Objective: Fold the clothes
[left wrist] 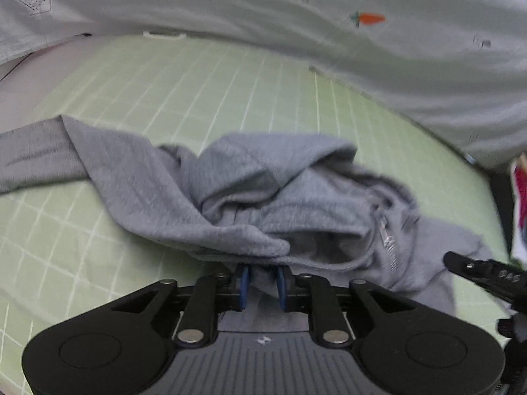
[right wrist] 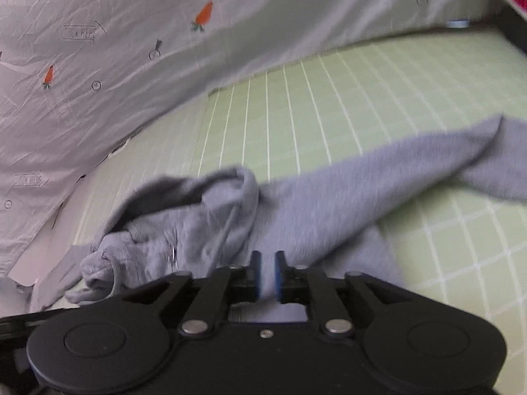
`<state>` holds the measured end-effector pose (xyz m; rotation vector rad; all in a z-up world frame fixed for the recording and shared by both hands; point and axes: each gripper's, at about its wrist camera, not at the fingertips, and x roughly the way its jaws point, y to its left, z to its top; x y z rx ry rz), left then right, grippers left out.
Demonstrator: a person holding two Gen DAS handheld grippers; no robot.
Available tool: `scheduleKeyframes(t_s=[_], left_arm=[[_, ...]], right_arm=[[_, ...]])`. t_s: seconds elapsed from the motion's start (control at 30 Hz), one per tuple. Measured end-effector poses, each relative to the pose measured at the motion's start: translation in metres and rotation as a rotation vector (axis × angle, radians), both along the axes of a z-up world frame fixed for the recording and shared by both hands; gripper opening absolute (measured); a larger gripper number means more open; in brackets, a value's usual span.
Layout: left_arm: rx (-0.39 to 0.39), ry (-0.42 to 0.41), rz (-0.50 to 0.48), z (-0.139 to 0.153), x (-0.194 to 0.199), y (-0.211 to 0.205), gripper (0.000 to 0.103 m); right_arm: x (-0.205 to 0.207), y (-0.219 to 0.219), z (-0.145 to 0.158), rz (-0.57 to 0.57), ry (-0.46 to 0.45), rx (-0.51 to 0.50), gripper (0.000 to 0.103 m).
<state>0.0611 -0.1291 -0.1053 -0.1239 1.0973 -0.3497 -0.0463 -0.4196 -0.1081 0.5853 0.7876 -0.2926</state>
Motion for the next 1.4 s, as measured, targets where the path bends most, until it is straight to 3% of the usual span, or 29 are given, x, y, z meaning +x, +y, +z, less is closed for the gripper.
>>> scheduleKeyframes(t_s=[0.17, 0.3, 0.43, 0.63, 0.7, 0.77, 0.83, 0.9, 0.97, 1.13, 1.17, 1.23, 1.3, 1.4], left_arm=[[-0.038, -0.052, 0.020, 0.021, 0.005, 0.007, 0.031], [-0.028, -0.099, 0.030, 0.032, 0.014, 0.008, 0.034], [-0.034, -0.101, 0.000, 0.027, 0.028, 0.002, 0.052], [0.010, -0.053, -0.061, 0.005, 0.049, -0.025, 0.066], [0.004, -0.037, -0.067, -0.001, 0.056, -0.032, 0.066], [0.007, -0.031, -0.071, -0.005, 0.063, -0.038, 0.066], [0.012, -0.040, -0.075, -0.007, 0.070, -0.044, 0.066], [0.013, -0.064, -0.071, -0.003, 0.077, -0.046, 0.066], [-0.001, -0.113, -0.047, 0.011, 0.083, -0.045, 0.066], [-0.077, -0.248, 0.046, 0.042, 0.091, -0.031, 0.075], [-0.077, -0.258, 0.060, 0.043, 0.094, -0.030, 0.075], [-0.067, -0.241, 0.071, 0.040, 0.101, -0.033, 0.075], [-0.030, -0.229, 0.069, 0.035, 0.106, -0.036, 0.075], [0.018, -0.215, 0.055, 0.028, 0.110, -0.040, 0.076]], right_arm=[[0.017, -0.004, 0.007, 0.058, -0.022, -0.071, 0.034], [0.051, -0.005, 0.011, 0.148, -0.015, -0.142, 0.037], [0.087, -0.004, 0.003, 0.233, 0.005, -0.165, 0.039], [0.126, 0.000, -0.021, 0.310, 0.078, -0.183, 0.044], [0.133, -0.002, -0.024, 0.335, 0.071, -0.175, 0.040], [0.140, -0.004, -0.025, 0.360, 0.060, -0.168, 0.008], [0.147, -0.009, -0.023, 0.370, 0.032, -0.178, 0.008], [0.151, -0.016, -0.015, 0.343, -0.023, -0.213, 0.007], [0.148, -0.031, 0.010, 0.235, -0.122, -0.269, 0.007], [0.110, -0.072, 0.091, -0.197, -0.382, -0.562, 0.010], [0.109, -0.082, 0.093, -0.230, -0.382, -0.594, 0.027], [0.117, -0.100, 0.082, -0.211, -0.268, -0.614, 0.055], [0.120, -0.113, 0.067, -0.204, -0.157, -0.584, 0.051], [0.112, -0.121, 0.047, -0.221, -0.106, -0.491, 0.056]])
